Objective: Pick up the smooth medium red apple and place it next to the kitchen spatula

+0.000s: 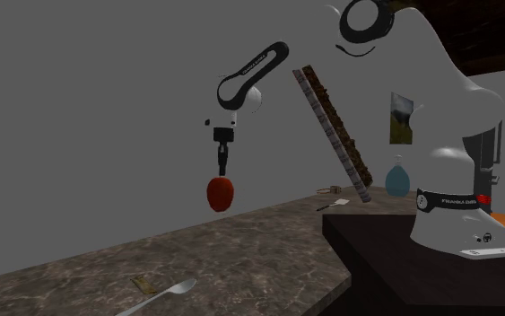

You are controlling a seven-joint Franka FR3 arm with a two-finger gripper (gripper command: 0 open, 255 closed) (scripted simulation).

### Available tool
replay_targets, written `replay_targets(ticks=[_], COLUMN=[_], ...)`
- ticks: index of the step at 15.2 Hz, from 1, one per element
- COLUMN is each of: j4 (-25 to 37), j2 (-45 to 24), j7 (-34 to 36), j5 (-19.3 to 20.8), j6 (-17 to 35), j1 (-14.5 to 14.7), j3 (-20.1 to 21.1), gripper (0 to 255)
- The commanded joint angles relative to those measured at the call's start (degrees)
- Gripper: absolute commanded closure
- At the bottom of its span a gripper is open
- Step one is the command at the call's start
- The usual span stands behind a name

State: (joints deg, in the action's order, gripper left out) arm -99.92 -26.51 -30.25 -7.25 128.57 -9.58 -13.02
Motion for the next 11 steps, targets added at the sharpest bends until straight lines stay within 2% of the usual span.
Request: replay_targets(ticks=[1,11], j4=[0.3,3.4], j2=[0.9,4.2], j7=[0.2,0.8], j5=[0.3,1.3], j6=[-1.2,-7.5], j1=[0.1,0.4], j3=[-0.1,-0.7], gripper=[255,255])
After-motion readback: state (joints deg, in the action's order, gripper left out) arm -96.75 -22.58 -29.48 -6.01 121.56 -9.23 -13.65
